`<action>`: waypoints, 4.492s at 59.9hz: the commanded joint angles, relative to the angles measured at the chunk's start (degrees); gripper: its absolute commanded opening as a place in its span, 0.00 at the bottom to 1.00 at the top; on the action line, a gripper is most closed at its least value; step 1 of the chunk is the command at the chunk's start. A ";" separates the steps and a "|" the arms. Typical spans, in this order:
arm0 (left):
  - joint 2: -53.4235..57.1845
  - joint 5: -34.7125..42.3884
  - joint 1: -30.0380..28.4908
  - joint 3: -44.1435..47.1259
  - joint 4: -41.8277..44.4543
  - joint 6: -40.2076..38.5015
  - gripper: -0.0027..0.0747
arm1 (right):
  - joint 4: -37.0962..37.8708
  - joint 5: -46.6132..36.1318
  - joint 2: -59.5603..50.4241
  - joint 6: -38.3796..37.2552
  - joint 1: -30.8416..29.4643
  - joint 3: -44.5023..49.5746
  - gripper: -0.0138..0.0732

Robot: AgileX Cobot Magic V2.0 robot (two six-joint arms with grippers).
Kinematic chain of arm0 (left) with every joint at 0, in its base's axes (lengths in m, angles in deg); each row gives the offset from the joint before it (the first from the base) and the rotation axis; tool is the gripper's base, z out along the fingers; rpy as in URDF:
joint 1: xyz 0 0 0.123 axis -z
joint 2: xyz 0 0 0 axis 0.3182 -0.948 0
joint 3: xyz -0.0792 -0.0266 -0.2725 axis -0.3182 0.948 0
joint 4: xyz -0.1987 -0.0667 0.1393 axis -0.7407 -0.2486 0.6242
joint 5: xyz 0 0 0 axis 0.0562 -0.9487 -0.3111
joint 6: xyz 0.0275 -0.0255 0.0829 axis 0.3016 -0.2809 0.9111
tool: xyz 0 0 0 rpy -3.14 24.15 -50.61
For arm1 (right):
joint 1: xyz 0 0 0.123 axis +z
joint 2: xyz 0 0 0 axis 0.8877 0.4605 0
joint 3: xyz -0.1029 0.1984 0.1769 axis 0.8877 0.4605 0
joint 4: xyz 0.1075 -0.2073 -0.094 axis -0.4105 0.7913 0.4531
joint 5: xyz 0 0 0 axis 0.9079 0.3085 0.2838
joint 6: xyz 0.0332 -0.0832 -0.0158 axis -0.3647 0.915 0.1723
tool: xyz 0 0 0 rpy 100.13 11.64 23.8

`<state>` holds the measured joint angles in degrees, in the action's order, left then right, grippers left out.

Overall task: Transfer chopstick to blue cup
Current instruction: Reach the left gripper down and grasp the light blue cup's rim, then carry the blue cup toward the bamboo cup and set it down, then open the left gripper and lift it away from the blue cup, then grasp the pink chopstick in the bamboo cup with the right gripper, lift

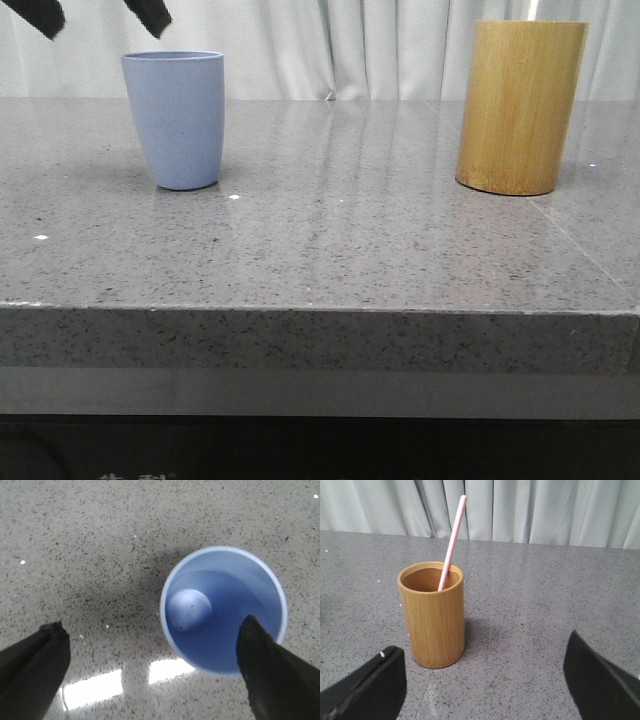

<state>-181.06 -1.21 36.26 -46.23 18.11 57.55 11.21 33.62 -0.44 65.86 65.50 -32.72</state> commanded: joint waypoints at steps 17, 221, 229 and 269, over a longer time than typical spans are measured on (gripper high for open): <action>-5.68 -2.32 0.50 -8.81 -1.72 0.54 0.70 | -0.15 -5.83 0.45 -0.24 -0.12 -2.05 0.90; 49.80 22.48 -9.35 45.17 2.30 -1.17 0.01 | -0.15 -5.83 0.51 -0.24 -0.12 -2.05 0.90; 59.63 30.32 -9.35 55.69 2.30 -1.17 0.01 | -0.15 -6.21 1.08 -0.24 -0.12 -2.05 0.90; 90.70 46.68 -9.35 78.44 2.54 -1.17 0.01 | -11.70 -16.33 33.71 -0.24 -0.12 -22.46 0.90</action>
<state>-89.95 38.74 26.99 33.61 21.06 56.48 3.54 22.49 29.06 65.86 65.50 -48.70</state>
